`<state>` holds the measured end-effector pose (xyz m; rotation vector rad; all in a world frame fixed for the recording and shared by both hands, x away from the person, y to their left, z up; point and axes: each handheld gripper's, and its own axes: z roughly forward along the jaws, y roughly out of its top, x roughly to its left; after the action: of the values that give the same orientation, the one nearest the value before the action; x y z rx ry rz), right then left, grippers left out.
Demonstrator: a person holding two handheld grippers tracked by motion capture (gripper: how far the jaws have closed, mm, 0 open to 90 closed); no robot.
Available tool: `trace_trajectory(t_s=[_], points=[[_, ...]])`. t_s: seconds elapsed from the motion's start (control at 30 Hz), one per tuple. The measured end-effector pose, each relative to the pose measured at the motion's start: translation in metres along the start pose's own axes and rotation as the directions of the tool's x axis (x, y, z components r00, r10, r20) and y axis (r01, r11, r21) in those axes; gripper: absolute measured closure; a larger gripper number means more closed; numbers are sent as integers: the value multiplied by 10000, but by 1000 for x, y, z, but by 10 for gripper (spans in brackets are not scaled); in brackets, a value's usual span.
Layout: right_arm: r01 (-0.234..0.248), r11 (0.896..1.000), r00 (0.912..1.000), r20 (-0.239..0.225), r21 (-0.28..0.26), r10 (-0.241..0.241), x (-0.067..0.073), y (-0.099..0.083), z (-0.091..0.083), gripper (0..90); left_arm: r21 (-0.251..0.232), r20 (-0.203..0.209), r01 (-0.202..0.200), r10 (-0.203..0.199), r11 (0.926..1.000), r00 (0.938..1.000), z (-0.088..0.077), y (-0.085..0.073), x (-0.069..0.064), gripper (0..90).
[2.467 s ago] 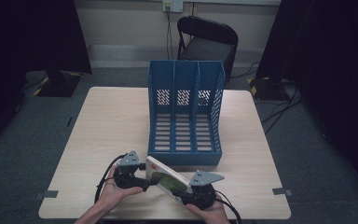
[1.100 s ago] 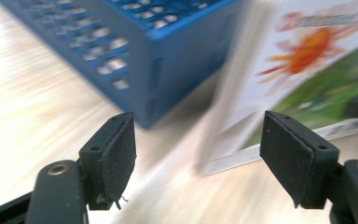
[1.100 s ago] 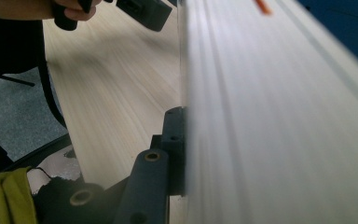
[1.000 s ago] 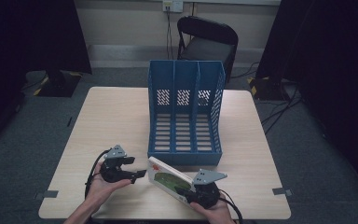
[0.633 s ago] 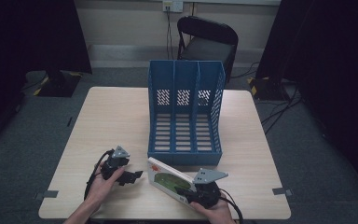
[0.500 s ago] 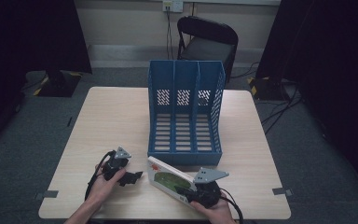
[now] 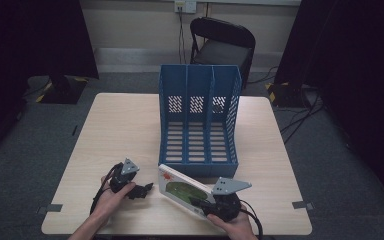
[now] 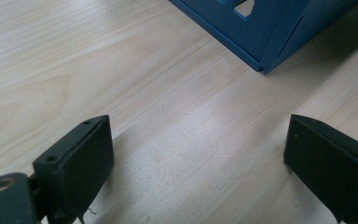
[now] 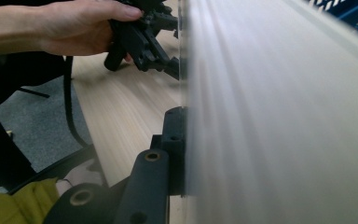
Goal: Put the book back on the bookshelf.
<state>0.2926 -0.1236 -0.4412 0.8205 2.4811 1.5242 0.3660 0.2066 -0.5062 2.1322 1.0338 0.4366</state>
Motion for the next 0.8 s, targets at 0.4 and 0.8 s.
trace_trajectory(t_s=[0.4, 0.8], points=[[351, 9993, 9991, -240, -134, -354, 6, 13, -9, 768, -13, 4, 18, -18, 10000, 10000, 0, 0, 0, 69], [537, 9976, 9984, -155, -437, -544, 4, 34, -12, 768, -2, -26, -8, 8, 10000, 10000, 0, 0, 0, 64]])
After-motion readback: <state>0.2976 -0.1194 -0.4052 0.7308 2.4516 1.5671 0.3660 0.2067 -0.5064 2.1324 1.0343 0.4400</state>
